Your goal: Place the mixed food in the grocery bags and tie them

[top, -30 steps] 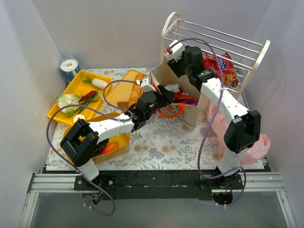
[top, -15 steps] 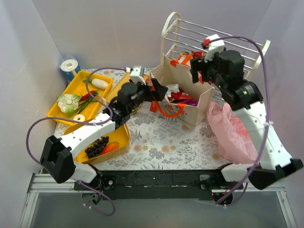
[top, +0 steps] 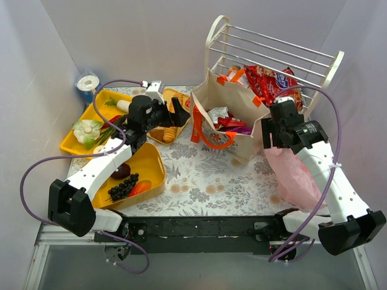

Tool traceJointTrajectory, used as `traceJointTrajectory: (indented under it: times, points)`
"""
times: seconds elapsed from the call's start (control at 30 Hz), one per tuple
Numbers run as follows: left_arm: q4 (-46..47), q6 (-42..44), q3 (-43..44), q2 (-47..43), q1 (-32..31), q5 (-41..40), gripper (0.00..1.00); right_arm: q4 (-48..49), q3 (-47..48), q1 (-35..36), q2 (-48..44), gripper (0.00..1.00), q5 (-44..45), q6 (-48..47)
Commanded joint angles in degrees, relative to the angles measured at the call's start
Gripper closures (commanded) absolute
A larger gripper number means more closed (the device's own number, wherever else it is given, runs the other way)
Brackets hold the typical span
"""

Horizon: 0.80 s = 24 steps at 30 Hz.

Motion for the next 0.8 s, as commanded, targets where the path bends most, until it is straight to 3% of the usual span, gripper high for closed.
traceJointTrajectory:
  times: [0.0, 0.1, 0.13, 0.17, 0.3, 0.37, 0.47, 0.5, 0.53, 0.6, 0.63, 0.67, 0.7, 0.77]
  points:
    - [-0.7, 2.7, -0.4, -3.8, 0.1, 0.2, 0.02, -2.4, -4.0, -0.3, -1.3, 0.20, 3.4, 3.9]
    - [-0.3, 2.1, -0.6, -4.1, 0.1, 1.2, 0.02, -4.6, -3.2, -0.3, -0.4, 0.70, 5.5, 4.9]
    - [-0.2, 1.9, -0.5, -4.1, 0.1, 1.5, 0.02, -5.2, -1.6, -0.3, -0.5, 0.94, 5.4, 4.9]
    - [-0.3, 2.0, -0.6, -4.2, 0.1, 1.7, 0.02, -6.4, 0.4, -0.3, -0.5, 0.99, 5.3, 4.7]
    - [-0.4, 2.6, -0.7, -5.2, 0.1, 0.2, 0.02, -9.0, 18.6, -0.3, 0.5, 0.99, 7.6, 0.9]
    - [-0.4, 2.9, -0.7, -6.0, 0.1, -0.4, 0.02, -8.7, 32.3, -0.3, 1.9, 0.99, 7.5, -2.6]
    - [-0.1, 3.4, -1.1, -7.2, 0.1, -1.6, 0.02, -2.3, 44.8, -0.3, 2.8, 0.99, 4.9, -6.1]
    - [0.0, 3.6, -1.2, -7.4, 0.1, -2.3, 0.02, 0.6, 45.8, -0.3, 1.6, 0.99, 2.0, -7.5]
    - [0.0, 3.6, -1.1, -7.7, 0.1, -2.6, 0.02, 9.5, 45.5, -0.4, 0.3, 0.99, -0.2, -7.8]
    - [-0.1, 3.9, -1.2, -8.3, 0.1, -3.5, 0.02, 20.0, 38.2, -0.3, -5.0, 0.99, -10.5, -8.1]
    - [0.0, 3.8, -1.2, -8.6, 0.1, -3.6, 0.02, 31.0, 35.1, -0.3, -6.6, 0.99, -14.0, -7.5]
    - [-0.1, 3.9, -1.2, -8.8, 0.1, -3.7, 0.02, 34.9, 30.8, -0.3, -7.8, 0.99, -17.8, -7.1]
    - [0.0, 3.7, -1.1, -9.4, 0.1, -3.7, 0.02, 38.2, 30.3, -0.4, -7.9, 0.99, -26.4, -7.0]
    - [-0.1, 3.1, -1.0, -10.1, 0.1, -3.8, 0.02, 42.3, 32.4, -0.4, -5.9, 0.99, -33.8, -5.3]
